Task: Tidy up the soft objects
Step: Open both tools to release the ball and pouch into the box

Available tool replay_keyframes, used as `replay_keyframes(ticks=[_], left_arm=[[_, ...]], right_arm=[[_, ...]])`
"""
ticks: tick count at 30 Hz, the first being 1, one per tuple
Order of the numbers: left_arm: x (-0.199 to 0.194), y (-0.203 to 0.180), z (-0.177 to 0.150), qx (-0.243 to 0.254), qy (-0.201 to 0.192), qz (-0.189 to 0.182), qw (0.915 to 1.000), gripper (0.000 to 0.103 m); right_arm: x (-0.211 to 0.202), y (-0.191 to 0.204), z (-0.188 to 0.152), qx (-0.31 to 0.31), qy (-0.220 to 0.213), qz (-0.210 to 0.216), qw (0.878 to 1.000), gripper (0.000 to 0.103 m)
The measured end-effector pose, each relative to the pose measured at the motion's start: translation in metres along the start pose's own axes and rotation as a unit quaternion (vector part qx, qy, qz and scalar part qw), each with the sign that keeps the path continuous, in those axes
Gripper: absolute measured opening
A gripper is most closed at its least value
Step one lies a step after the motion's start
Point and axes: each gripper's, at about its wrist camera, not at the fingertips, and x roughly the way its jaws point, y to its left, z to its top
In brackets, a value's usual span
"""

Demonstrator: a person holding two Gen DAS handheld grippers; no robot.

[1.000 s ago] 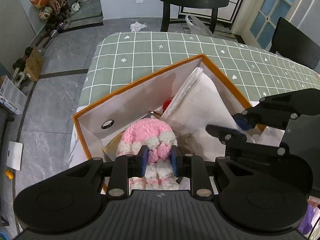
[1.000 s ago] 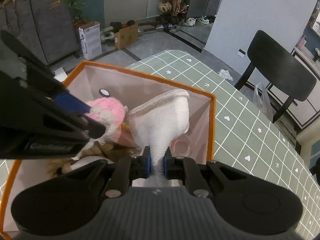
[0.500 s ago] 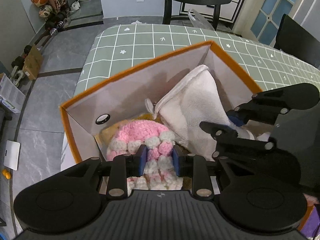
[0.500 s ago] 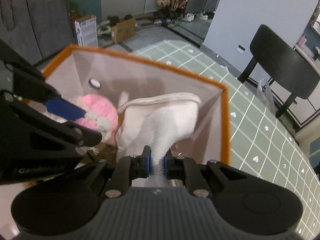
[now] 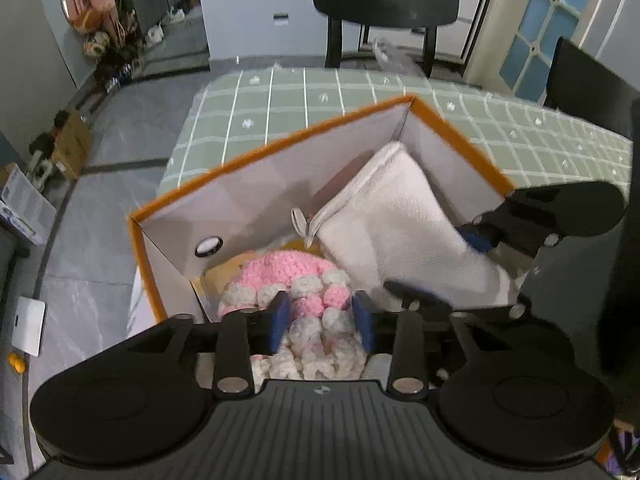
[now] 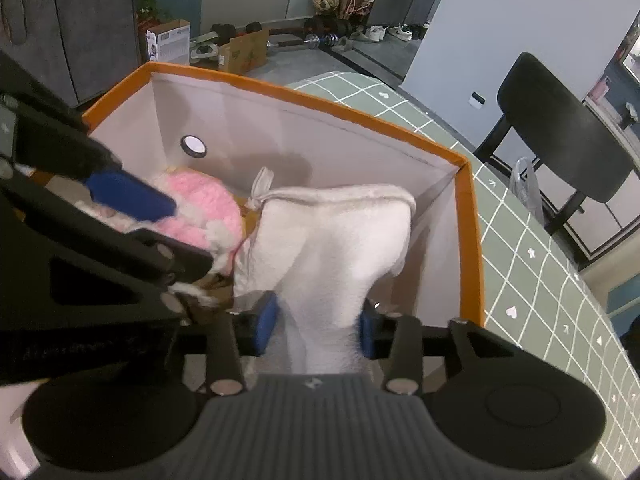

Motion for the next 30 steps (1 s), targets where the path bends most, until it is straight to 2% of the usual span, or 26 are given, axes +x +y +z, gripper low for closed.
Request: replay_keyframes(ticks=[1, 4, 11, 13, 14, 18, 24, 30], left_arm=[[-0.006, -0.001, -0.001, 0.000, -0.007, 0.000, 1.0000, 0.061], [-0.027, -0.001, -0.003, 0.002, -0.017, -0.004, 0.9998, 0.068], [-0.077, -0.008, -0.006, 0.004, -0.052, -0.008, 0.9986, 0.077], [-0.091, -0.014, -0.009, 0.008, -0.062, -0.005, 0.9980, 0.090], [-0.097, -0.016, -0.010, 0.006, -0.065, 0.004, 0.9978, 0.092], [-0.124, -0.022, -0.023, -0.002, -0.089, 0.037, 0.9953, 0.095], [-0.146, -0.040, -0.057, 0.003, -0.130, 0.093, 0.9871, 0.095], [-0.137, -0.045, -0.093, -0.045, -0.134, 0.090, 0.9858, 0.095]], right_arm=[[-0.004, 0.001, 0.000, -0.001, 0.001, 0.001, 1.000, 0.046], [-0.018, 0.000, 0.002, -0.003, -0.003, -0.007, 1.000, 0.059], [-0.080, -0.007, 0.000, 0.014, -0.035, -0.015, 0.999, 0.067], [-0.097, -0.005, -0.004, 0.016, -0.042, -0.017, 0.999, 0.068], [-0.107, -0.004, -0.007, 0.017, -0.045, -0.017, 0.999, 0.070], [-0.146, -0.004, -0.023, 0.041, -0.069, -0.014, 0.997, 0.095], [-0.180, 0.002, -0.061, 0.055, -0.089, -0.005, 0.995, 0.096], [-0.195, 0.012, -0.099, 0.080, -0.118, -0.003, 0.990, 0.100]])
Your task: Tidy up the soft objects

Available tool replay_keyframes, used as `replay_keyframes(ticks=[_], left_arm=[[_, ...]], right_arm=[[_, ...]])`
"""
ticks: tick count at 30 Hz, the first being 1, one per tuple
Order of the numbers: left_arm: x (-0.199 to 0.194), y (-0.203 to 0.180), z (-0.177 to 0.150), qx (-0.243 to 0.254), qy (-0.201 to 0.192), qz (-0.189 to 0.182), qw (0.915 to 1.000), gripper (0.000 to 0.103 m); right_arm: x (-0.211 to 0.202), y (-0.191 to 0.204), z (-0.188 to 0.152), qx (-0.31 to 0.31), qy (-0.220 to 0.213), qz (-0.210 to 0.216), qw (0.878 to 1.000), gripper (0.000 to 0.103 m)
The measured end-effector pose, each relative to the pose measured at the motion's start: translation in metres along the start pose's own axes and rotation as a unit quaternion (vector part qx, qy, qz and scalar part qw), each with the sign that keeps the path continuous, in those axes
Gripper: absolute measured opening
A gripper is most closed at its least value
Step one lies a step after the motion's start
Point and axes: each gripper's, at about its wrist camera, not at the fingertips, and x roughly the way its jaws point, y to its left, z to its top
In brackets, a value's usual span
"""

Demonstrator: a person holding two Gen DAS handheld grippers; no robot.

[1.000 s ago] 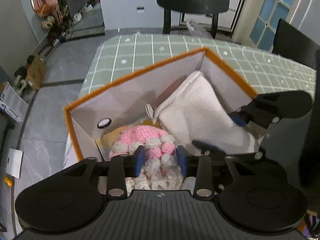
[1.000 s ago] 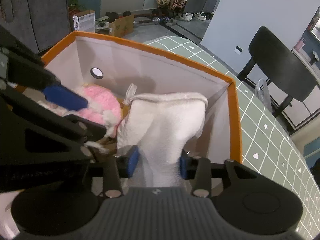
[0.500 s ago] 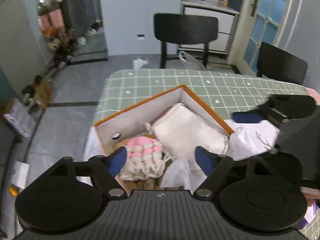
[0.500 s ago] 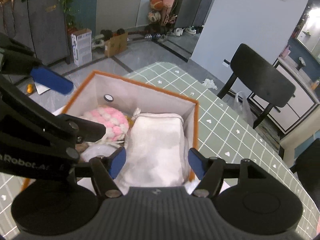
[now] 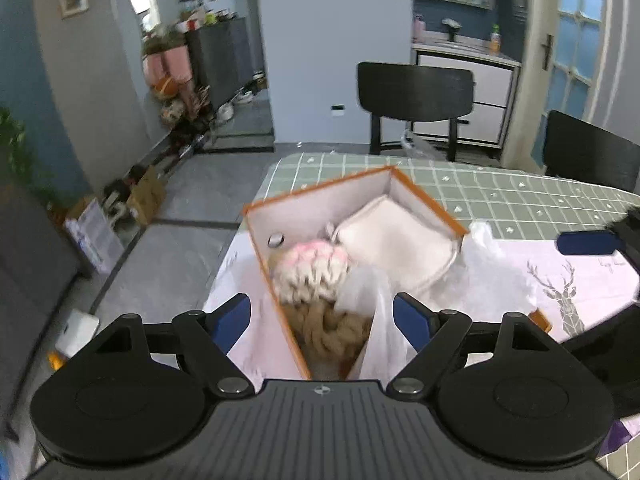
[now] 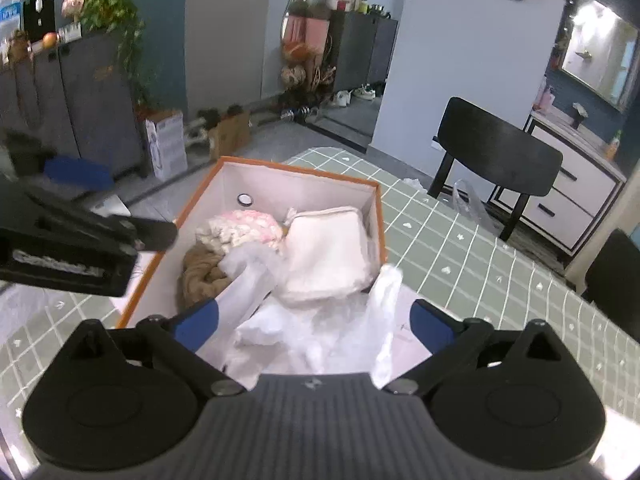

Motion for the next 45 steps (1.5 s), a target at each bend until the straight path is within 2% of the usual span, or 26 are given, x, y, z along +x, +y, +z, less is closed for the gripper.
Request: replay_keyframes(ticks=[6, 9, 14, 18, 25, 45], left_arm=[[-0.001, -0.002, -0.030, -0.024, 0.009, 0.020, 0.9995, 0.095], [-0.006, 0.001, -0.045, -0.047, 0.010, 0.024, 0.9986, 0.095], [-0.016, -0.001, -0.057, -0.050, 0.001, 0.035, 0.9981, 0.095], [-0.018, -0.010, -0.059, -0.034, -0.007, 0.051, 0.9981, 0.095], [-0.019, -0.017, -0.063, -0.020, -0.004, 0.043, 0.9989, 0.095], [-0.023, -0.012, -0.063, -0.025, -0.001, 0.043, 0.9987, 0.095]], right_arm=[[-0.007, 0.007, -0.027, 0.020, -0.014, -0.021, 0.999, 0.100], [-0.003, 0.010, -0.038, 0.033, -0.004, -0.027, 0.999, 0.100], [0.001, 0.008, -0.054, 0.070, 0.001, -0.033, 0.997, 0.100], [0.005, 0.009, -0.065, 0.084, 0.002, -0.029, 0.996, 0.100], [0.011, 0.012, -0.073, 0.087, 0.007, -0.023, 0.996, 0.100], [0.004, 0.005, -0.077, 0.088, 0.004, -0.030, 0.996, 0.100]])
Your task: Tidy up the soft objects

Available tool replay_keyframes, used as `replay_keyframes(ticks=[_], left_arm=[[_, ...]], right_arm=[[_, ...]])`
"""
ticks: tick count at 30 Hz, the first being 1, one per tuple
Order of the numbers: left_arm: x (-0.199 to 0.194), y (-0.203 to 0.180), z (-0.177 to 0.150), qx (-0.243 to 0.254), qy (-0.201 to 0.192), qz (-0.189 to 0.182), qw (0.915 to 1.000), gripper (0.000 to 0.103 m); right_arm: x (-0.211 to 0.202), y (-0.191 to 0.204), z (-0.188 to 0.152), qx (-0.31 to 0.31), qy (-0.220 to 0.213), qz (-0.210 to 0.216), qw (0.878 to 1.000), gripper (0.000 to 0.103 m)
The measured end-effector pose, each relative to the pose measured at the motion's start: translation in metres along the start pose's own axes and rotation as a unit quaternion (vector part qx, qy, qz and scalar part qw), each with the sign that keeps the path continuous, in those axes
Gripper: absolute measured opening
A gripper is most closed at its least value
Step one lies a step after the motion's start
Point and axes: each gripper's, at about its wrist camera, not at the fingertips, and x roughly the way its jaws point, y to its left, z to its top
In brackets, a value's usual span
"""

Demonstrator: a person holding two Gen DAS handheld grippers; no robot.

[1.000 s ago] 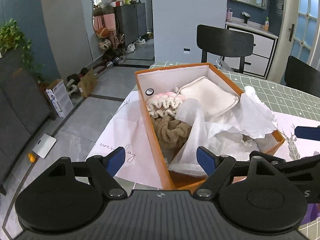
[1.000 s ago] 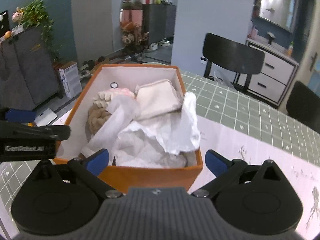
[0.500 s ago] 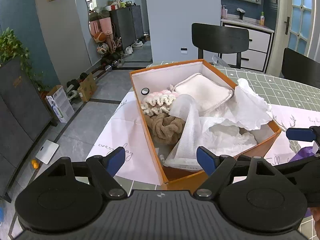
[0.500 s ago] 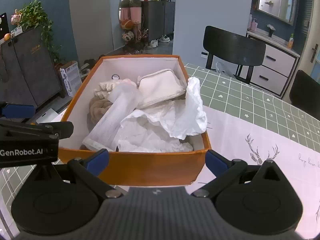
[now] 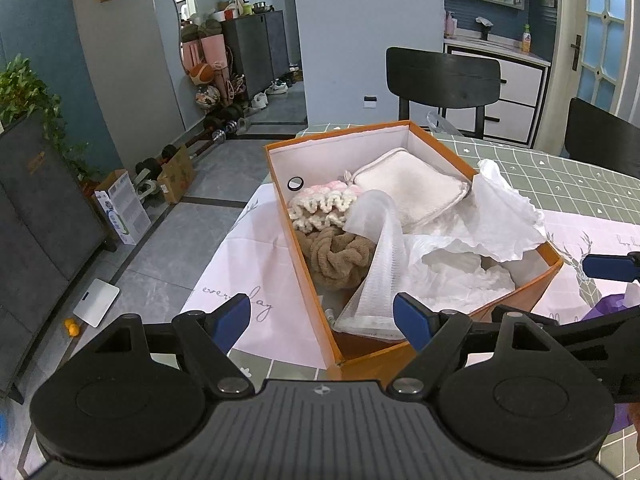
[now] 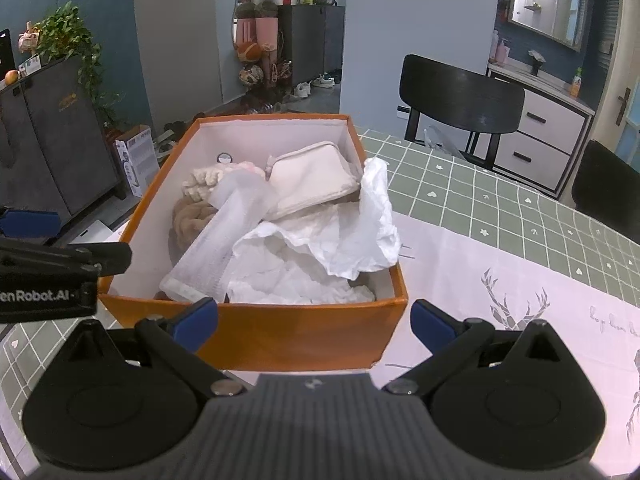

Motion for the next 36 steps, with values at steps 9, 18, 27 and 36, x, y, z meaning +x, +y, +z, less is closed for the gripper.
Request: replay_keyframes(ticks=[9, 18, 27, 36], left_arm=[[0.001, 0.001, -0.002, -0.001, 0.007, 0.003, 1.0000, 0.095], [-0.003, -0.001, -0.003, 0.000, 0.006, -0.003, 1.0000, 0.095], [-0.005, -0.004, -0.003, 0.000, 0.005, -0.005, 1.0000, 0.095], [-0.005, -0.004, -0.002, -0.001, 0.008, -0.010, 0.9999, 0.095]], right_arm=[[-0.007, -0.006, 0.000, 0.008, -0.007, -0.004, 1.000, 0.100], [-0.011, -0.005, 0.002, 0.008, -0.014, -0.004, 1.000, 0.100], [-0.013, -0.005, 0.001, 0.005, -0.015, -0.005, 1.000, 0.100], [-0.015, -0.005, -0.001, 0.004, -0.015, -0.007, 1.000, 0.100]])
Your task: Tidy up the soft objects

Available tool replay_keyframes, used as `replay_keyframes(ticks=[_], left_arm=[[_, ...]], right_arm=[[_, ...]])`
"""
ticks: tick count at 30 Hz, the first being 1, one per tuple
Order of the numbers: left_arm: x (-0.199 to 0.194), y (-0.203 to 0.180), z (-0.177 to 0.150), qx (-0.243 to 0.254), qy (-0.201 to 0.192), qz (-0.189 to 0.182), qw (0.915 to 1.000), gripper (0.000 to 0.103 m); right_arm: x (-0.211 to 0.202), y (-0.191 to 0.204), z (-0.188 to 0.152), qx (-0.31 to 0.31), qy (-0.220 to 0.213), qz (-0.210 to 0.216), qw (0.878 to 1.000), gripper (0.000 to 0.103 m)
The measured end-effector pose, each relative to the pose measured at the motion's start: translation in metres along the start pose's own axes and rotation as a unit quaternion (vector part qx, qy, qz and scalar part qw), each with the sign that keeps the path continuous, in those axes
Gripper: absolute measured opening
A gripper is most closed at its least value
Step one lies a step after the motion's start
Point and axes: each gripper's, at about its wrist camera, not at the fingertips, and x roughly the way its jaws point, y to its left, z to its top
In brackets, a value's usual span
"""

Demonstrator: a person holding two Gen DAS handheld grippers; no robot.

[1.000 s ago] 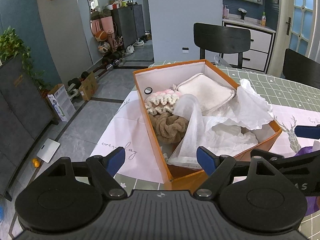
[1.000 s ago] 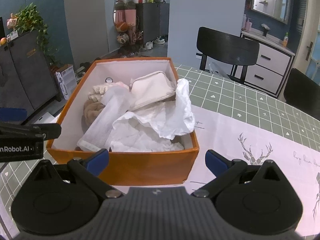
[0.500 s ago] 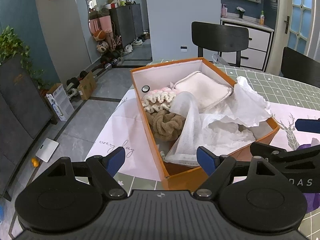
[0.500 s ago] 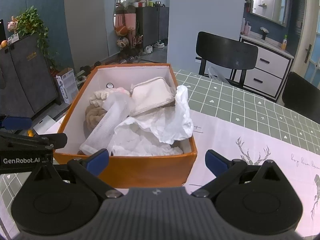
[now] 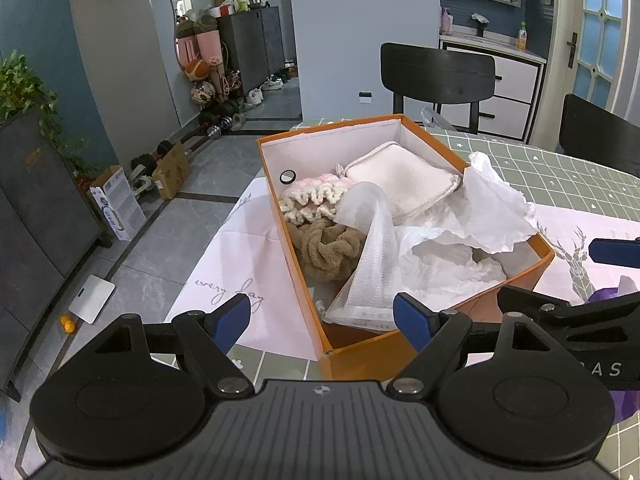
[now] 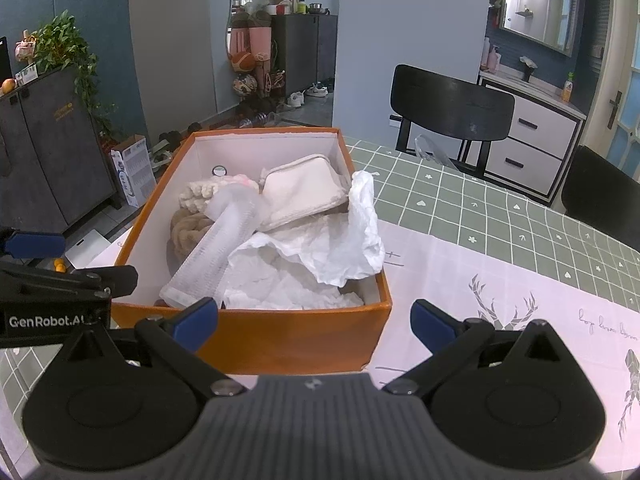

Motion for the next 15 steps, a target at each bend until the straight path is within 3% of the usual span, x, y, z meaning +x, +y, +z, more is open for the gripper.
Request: replay_keyframes(ticks=[15], left_arm=[[0.0009, 0.0020, 0.0003, -0.004, 0.002, 0.002, 1.0000, 0.095]], right_arm=[[0.0006, 0.0018, 0.0000, -0.001, 0.001, -0.001, 1.000, 0.100]])
